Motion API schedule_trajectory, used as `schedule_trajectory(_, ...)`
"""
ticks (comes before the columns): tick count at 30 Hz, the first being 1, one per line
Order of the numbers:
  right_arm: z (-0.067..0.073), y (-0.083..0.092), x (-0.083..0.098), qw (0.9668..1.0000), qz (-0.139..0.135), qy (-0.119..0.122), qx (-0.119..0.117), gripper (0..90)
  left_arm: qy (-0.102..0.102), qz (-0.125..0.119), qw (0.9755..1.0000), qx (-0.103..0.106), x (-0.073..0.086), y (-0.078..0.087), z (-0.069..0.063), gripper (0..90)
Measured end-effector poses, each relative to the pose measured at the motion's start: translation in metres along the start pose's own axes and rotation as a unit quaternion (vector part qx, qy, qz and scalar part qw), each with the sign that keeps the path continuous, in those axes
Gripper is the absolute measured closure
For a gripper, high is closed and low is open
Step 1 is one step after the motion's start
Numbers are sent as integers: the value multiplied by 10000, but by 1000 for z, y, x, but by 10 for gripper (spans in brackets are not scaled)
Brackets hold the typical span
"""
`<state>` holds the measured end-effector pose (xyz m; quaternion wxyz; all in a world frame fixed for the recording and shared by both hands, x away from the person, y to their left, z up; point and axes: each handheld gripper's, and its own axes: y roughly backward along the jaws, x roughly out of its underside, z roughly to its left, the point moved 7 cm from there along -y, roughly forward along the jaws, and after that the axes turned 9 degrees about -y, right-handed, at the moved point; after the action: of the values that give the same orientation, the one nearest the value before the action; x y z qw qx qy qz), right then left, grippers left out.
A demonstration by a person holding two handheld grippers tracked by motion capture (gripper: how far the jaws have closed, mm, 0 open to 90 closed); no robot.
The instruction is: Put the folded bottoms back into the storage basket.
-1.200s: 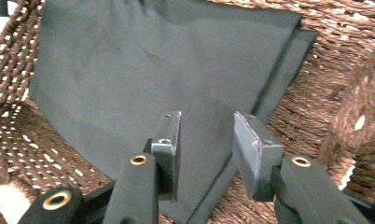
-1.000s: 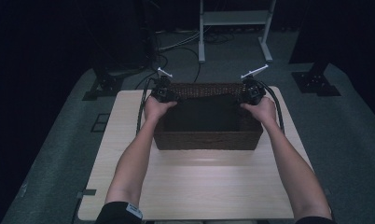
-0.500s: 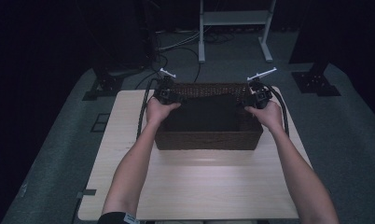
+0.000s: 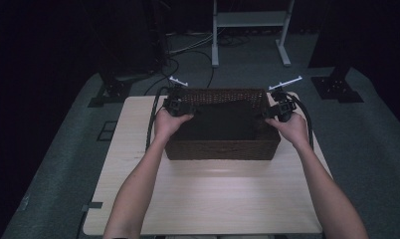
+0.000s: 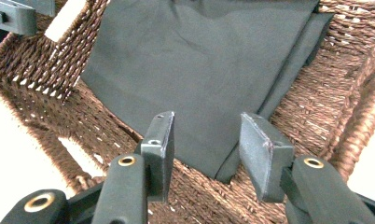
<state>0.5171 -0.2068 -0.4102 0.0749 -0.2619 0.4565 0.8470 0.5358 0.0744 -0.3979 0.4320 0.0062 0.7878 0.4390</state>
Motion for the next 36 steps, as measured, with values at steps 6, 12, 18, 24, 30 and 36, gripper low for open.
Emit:
schedule_trajectory(6,5,10,6,9999,-69,81,-38,532,-17,-123,9999,61,8,12,-3,398)
schedule_trajectory(12,8,19,13,9998,-107,144,-35,509,-65,-206,9998,46,12,22,-8,377)
schedule_trajectory(18,11,25,20,9997,-150,181,-81,503,-90,-241,9997,15,19,31,-10,345)
schedule_trajectory(24,15,28,24,9996,-151,194,-148,492,-115,-240,9996,-12,23,37,-11,315)
schedule_trajectory(30,17,33,27,9995,-175,220,-174,489,-131,-293,9995,-30,25,40,-14,301)
schedule_trajectory(36,15,38,30,9993,-262,201,-198,466,-211,-333,9992,29,26,43,-20,300)
